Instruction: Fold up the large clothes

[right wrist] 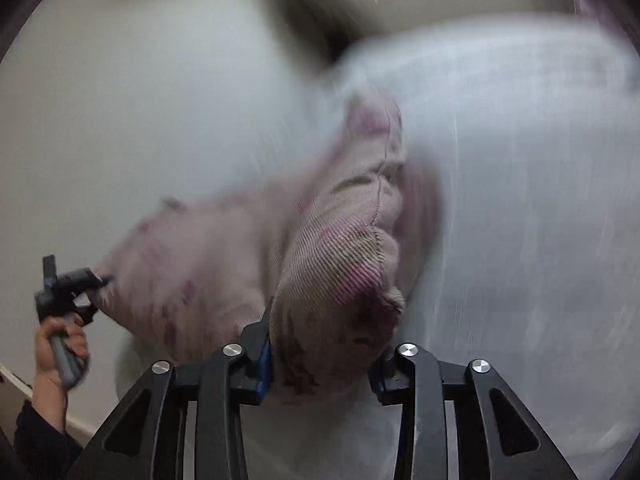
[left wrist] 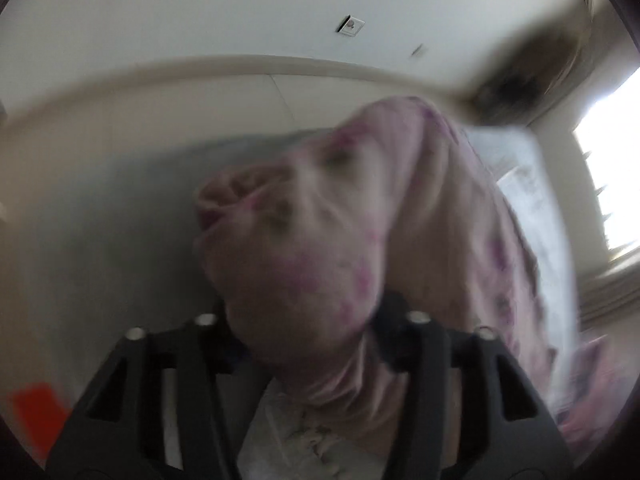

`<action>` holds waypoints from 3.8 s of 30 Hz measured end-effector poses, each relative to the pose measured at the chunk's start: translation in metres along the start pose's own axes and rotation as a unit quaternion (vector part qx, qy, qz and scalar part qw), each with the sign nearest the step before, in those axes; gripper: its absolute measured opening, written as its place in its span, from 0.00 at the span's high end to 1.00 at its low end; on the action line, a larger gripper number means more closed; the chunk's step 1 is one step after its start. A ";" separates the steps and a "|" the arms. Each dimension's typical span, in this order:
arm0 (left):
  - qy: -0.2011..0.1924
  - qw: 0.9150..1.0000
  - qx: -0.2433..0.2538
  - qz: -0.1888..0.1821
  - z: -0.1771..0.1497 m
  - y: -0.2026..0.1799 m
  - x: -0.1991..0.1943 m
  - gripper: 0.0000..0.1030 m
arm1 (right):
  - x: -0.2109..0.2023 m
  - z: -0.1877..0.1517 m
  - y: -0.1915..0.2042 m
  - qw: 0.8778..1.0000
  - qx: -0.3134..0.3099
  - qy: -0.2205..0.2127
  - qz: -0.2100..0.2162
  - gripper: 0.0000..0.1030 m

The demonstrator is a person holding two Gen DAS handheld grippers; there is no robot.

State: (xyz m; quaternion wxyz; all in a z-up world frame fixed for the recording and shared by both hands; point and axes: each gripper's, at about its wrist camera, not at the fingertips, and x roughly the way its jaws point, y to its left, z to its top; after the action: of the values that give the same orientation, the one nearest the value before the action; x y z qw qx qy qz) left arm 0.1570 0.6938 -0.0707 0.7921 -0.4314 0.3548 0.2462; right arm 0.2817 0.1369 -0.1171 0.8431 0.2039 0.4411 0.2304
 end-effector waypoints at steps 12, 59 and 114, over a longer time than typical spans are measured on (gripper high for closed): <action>-0.158 0.971 0.164 0.074 -0.101 -0.059 -0.159 0.33 | -0.112 -0.037 -0.049 0.997 -0.039 -0.043 -0.054 0.32; -0.216 0.899 0.353 0.144 -0.457 -0.180 -0.267 0.01 | -0.259 -0.109 0.008 0.972 -0.232 -0.034 0.008 0.10; -0.180 0.906 0.352 0.153 -0.464 -0.170 -0.239 0.00 | -0.262 -0.110 0.015 0.968 -0.237 -0.064 -0.043 0.07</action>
State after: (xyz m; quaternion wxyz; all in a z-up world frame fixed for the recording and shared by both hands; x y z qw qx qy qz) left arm -0.0362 0.1898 0.0263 0.8954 -0.0134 0.3315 0.2970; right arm 0.0539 0.0154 0.0029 0.9030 -0.0066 0.3270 0.2786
